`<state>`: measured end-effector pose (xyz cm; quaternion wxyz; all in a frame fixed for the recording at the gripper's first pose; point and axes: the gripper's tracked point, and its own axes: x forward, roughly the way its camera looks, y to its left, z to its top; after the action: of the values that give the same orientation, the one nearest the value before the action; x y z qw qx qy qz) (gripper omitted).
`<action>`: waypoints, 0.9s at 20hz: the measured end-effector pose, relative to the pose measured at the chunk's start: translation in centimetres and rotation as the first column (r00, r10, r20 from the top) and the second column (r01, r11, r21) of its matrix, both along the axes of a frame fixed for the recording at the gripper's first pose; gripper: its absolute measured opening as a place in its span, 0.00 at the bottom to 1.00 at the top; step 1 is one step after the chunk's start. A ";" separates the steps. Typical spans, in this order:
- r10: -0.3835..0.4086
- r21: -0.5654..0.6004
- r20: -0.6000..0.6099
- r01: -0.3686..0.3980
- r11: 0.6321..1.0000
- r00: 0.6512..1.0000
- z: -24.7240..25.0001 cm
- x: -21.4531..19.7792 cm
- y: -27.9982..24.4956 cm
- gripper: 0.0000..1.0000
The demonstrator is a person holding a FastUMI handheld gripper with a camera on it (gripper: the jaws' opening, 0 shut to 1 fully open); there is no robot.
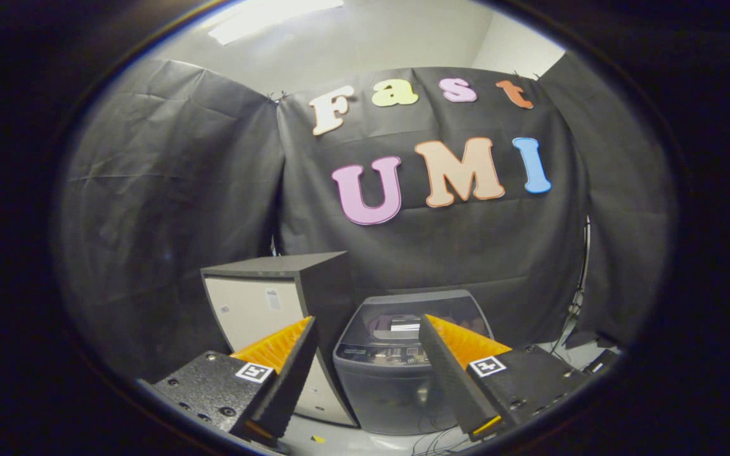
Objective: Put the clothes into the washing machine and then close the washing machine lid.
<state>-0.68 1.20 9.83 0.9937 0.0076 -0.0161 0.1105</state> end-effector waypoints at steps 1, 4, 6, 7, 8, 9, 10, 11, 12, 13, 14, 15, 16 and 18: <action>0.009 0.018 -0.001 -0.009 1.000 1.000 0.0 -0.1 0.3 0.97; -0.005 0.012 0.011 0.005 1.000 1.000 0.2 0.2 -0.1 0.97; -0.012 0.013 0.017 0.012 1.000 1.000 0.0 0.4 -0.1 0.97; -0.009 0.014 0.018 0.008 1.000 1.000 -0.1 0.5 0.1 0.97; -0.017 0.014 0.021 0.017 1.000 1.000 -0.2 0.6 -0.1 0.97; -0.026 0.007 0.027 0.026 1.000 0.999 -0.1 0.7 -0.3 0.97; -0.040 0.004 0.041 0.040 0.999 0.998 0.0 0.6 -0.5 0.97; -0.042 0.005 0.065 0.042 0.999 0.997 0.5 0.4 -0.5 0.97; -0.031 0.004 0.089 0.031 1.000 0.996 0.9 0.3 0.1 0.97; -0.022 0.004 0.115 0.021 1.000 0.993 1.5 0.1 0.5 0.97; -0.016 0.000 0.133 0.016 1.000 0.991 1.7 0.2 0.5 0.97; -0.021 0.000 0.153 0.021 1.000 0.988 1.9 0.3 0.4 0.97; -0.029 -0.002 0.161 0.030 1.000 0.987 1.8 0.6 0.4 0.97; -0.053 -0.027 0.162 0.058 0.998 0.985 1.3 1.1 0.1 0.97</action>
<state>0.45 1.28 11.18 0.9919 -0.0174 -0.0948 0.0831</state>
